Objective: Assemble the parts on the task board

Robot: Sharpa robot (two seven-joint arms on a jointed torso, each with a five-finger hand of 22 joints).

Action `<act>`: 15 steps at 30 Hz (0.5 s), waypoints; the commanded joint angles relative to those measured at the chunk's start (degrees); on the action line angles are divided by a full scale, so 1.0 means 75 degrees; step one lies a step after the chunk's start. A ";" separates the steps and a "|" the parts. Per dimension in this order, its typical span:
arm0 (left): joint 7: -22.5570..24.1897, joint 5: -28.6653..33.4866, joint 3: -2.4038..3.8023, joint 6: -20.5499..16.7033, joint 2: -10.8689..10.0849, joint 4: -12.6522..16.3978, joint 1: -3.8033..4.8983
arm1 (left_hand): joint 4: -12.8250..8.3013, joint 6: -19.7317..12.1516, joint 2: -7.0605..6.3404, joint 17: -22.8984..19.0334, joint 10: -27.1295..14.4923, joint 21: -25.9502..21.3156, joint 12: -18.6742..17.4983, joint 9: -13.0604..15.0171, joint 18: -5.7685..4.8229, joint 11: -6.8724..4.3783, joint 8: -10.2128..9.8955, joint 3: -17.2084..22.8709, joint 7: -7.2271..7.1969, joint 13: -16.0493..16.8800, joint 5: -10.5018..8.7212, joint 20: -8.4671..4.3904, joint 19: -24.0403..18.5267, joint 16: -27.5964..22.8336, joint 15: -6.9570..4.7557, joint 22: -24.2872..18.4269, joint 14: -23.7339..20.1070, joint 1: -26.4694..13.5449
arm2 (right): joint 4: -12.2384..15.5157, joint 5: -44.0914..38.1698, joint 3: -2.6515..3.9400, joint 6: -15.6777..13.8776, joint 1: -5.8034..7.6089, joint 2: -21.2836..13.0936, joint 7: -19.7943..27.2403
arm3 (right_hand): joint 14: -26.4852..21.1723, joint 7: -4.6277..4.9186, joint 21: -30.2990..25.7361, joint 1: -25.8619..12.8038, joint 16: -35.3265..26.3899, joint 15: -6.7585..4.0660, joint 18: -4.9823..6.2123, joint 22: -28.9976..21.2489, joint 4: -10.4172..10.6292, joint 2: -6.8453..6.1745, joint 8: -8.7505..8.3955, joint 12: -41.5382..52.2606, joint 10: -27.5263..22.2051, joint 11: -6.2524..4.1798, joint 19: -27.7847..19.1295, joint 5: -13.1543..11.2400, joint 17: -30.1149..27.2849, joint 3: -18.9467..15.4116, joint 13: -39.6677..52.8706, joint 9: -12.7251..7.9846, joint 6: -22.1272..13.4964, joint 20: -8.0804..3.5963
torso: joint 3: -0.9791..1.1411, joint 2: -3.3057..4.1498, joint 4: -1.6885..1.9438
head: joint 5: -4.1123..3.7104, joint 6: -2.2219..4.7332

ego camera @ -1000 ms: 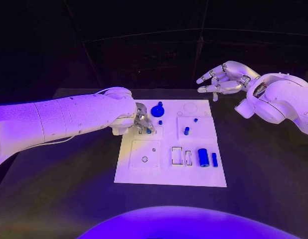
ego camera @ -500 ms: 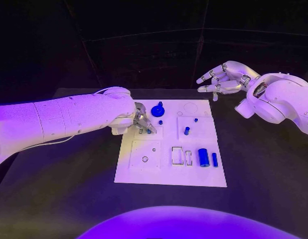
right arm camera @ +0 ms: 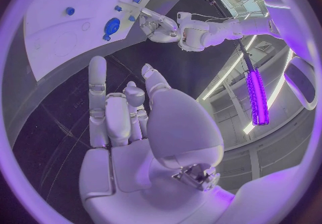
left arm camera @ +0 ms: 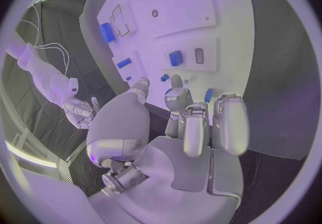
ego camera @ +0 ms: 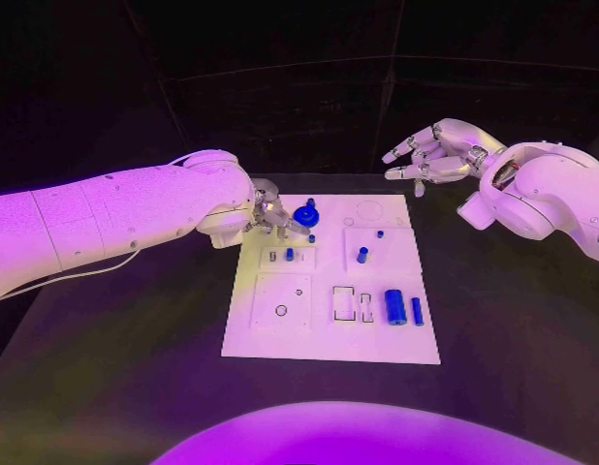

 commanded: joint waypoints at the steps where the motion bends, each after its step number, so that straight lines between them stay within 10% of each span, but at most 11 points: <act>1: 0.0306 -0.0002 0.0156 -0.0122 -0.0063 0.0008 0.0097 | -0.0014 -0.0125 0.0086 0.2012 -0.0065 -0.0147 -0.0062 -0.0027 -0.0013 -0.0006 -0.0087 -0.0098 0.0026 -0.0100 -0.0023 -0.0030 0.0173 0.0023 -0.0020 -0.0154 0.0808 0.0285 | -0.0027 0.0005 0.0005 0.0128 0.0018 0.0009 0.0014 | 0.0043 -0.0015 -0.0033 -0.0041 0.0000 -0.0025 0.0101 -0.0009 0.0048 0.0009 0.0051 -0.0018 -0.0050 0.0003 0.0055 -0.0038 0.0006 -0.0013 0.0005 -0.0009 -0.0061 0.0012 | 0.0002 0.0003 -0.0001 | 0.0006 0.0048; 15: 0.0347 -0.0438 0.0328 0.1059 0.0553 -0.1790 0.0452 | -0.0050 -0.0338 0.0484 0.2012 -0.0415 -0.0643 -0.0430 -0.0382 0.0105 0.0172 -0.0475 -0.0400 0.0224 -0.0546 -0.0012 0.0126 -0.0028 0.0023 0.0139 -0.0723 0.0808 0.0994 | -0.0079 0.0005 0.0005 0.0136 0.0018 0.0065 0.0013 | 0.0039 -0.0015 -0.0040 -0.0053 -0.0017 -0.0024 0.0101 -0.0013 0.0054 -0.0006 0.0054 -0.0029 -0.0062 0.0004 0.0056 -0.0032 -0.0012 -0.0028 -0.0010 -0.0008 -0.0063 0.0014 | 0.0012 0.0010 -0.0011 | 0.0068 0.0084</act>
